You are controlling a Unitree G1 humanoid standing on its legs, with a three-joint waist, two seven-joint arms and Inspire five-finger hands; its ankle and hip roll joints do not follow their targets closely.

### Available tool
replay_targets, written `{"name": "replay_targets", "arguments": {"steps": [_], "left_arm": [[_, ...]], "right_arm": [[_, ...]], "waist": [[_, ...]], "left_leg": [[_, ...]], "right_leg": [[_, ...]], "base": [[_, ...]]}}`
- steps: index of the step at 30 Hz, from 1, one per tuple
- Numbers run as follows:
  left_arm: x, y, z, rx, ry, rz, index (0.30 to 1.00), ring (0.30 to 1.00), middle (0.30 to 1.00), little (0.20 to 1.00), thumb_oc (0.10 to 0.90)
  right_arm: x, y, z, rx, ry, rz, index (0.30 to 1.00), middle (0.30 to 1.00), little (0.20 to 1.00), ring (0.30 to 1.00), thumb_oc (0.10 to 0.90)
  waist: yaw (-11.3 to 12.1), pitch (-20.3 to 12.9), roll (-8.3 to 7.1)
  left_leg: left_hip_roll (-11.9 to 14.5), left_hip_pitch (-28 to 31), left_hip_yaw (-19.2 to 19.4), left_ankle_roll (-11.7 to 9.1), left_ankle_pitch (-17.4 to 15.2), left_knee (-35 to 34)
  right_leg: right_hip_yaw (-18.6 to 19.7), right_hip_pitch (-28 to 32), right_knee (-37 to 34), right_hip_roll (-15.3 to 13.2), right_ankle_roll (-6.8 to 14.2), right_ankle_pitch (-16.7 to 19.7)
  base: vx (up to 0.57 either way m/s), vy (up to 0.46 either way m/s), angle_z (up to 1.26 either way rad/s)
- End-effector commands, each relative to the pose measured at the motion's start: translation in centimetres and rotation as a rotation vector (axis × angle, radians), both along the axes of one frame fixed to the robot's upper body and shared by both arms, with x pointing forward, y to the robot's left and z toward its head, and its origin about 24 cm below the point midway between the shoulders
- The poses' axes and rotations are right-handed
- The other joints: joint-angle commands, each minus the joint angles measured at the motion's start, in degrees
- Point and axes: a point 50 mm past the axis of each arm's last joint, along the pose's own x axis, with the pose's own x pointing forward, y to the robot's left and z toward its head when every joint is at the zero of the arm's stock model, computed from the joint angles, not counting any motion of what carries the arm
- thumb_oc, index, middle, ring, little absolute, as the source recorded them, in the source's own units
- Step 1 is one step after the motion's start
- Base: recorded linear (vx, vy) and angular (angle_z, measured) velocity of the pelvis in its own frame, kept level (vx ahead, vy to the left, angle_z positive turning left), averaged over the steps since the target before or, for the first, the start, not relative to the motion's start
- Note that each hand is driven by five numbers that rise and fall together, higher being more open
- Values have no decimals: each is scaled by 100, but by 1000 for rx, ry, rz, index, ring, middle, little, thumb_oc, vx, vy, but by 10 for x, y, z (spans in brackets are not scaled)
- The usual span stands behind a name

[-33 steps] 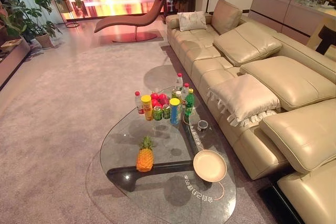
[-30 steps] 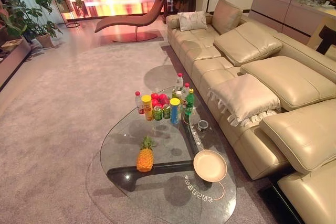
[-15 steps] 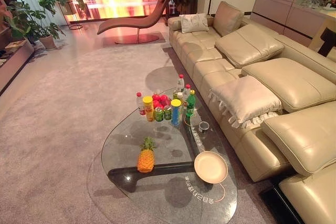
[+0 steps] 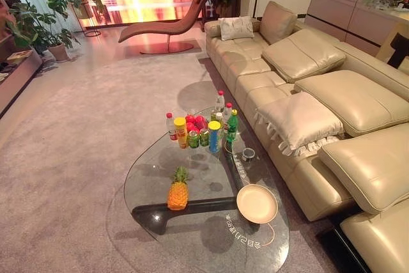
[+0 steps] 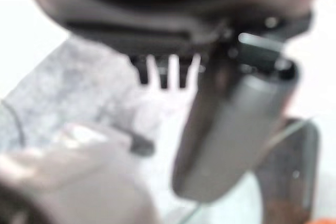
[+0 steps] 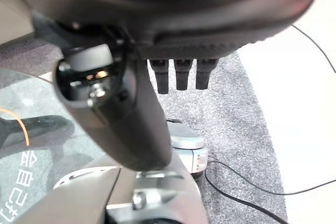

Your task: Pick up the fruit to the plate

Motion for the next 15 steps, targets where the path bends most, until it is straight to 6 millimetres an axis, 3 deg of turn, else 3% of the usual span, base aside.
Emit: {"name": "replay_targets", "arguments": {"steps": [1,7,15], "left_arm": [[44,24,15,148,-139,14,900,900,900,900,800],[68,32,26,179,-284,29,900,900,900,900,800],[133,30,58,171,-605,-38,900,900,900,900,800]], "right_arm": [[30,-2,3,-6,-33,3,900,900,900,900,800],[35,-12,7,-36,-56,17,900,900,900,900,800],[56,-26,14,-96,-128,56,900,900,900,900,800]], "waist": [[-6,482,-106],[-84,632,-38],[-263,1043,87]], "left_leg": [[-583,-69,18,246,-494,123],[-552,-211,46,246,-441,148],[-560,-564,98,271,-422,349]], "right_leg": [[95,-19,151,425,-189,-367],[188,-202,210,421,-194,-355],[380,-599,417,407,-218,-389]], "base": [[-17,31,-4],[-16,48,-6],[-43,80,-3]]}}
